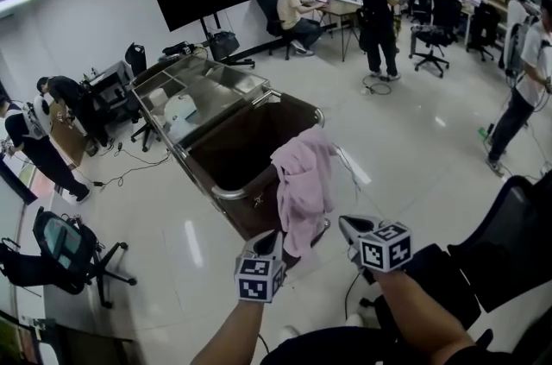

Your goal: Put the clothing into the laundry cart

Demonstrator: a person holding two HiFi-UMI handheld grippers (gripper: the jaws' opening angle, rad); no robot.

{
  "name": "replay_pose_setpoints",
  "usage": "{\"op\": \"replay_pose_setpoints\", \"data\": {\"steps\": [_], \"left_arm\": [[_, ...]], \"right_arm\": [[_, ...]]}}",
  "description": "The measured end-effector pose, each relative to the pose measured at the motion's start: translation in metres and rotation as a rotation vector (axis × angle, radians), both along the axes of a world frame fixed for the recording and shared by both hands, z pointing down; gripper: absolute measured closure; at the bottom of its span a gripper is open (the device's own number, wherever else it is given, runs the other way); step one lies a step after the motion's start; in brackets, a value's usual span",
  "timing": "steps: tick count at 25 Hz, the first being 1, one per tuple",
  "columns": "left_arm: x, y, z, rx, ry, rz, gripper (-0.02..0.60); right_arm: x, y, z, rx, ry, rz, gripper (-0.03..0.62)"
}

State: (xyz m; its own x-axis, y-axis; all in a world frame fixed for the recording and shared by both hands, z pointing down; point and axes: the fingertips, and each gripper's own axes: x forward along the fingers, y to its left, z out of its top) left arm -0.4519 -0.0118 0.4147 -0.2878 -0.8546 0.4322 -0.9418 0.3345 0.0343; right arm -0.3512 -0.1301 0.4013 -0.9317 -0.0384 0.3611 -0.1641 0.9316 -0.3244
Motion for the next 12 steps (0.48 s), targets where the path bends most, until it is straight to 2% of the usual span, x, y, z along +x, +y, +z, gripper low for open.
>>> {"op": "replay_pose_setpoints", "data": {"steps": [12], "left_arm": [[-0.0009, 0.0004, 0.0019, -0.006, -0.003, 0.032, 0.581]], "right_arm": [[0.0005, 0.0031, 0.0044, -0.014, 0.004, 0.025, 0.592]]}}
